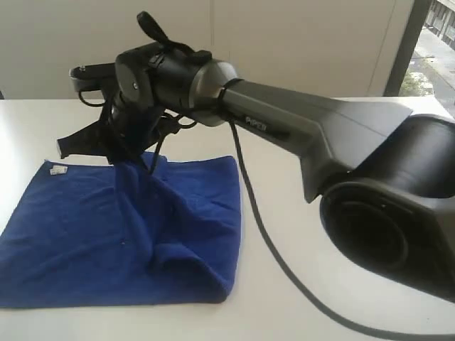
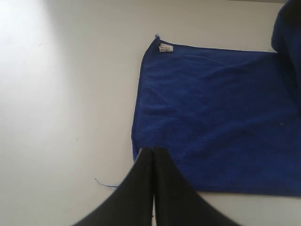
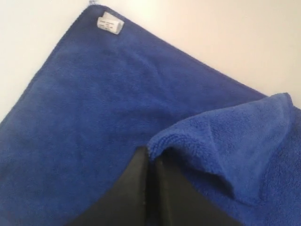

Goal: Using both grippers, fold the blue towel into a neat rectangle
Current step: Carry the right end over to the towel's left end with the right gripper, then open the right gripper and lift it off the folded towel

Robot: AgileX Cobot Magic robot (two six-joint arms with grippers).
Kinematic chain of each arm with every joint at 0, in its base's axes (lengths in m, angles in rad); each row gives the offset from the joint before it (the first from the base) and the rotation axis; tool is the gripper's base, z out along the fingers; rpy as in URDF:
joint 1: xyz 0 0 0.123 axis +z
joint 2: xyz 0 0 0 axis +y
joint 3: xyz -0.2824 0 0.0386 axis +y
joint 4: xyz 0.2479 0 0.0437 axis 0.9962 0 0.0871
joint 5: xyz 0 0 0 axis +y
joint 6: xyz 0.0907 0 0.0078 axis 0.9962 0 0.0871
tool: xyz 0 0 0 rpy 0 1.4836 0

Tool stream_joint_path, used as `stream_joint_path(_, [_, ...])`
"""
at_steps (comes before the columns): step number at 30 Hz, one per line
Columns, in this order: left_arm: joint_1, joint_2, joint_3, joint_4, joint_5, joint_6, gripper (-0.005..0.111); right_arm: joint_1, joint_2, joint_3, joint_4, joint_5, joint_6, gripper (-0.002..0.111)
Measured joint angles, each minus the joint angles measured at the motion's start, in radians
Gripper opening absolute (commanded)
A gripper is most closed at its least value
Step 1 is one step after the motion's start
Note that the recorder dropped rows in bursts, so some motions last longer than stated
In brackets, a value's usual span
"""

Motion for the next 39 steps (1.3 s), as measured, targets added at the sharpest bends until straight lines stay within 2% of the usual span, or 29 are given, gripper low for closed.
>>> stream_joint_path(18, [0.0,0.0,0.0,0.0,0.0,0.0,0.0,0.072,0.118,-0.234,0.098,0.013,0.002,0.0])
stream_joint_path(39, [0.0,0.0,0.0,0.004,0.0,0.0,0.0,0.094,0.253,-0.32,0.155,-0.08,0.004,0.0])
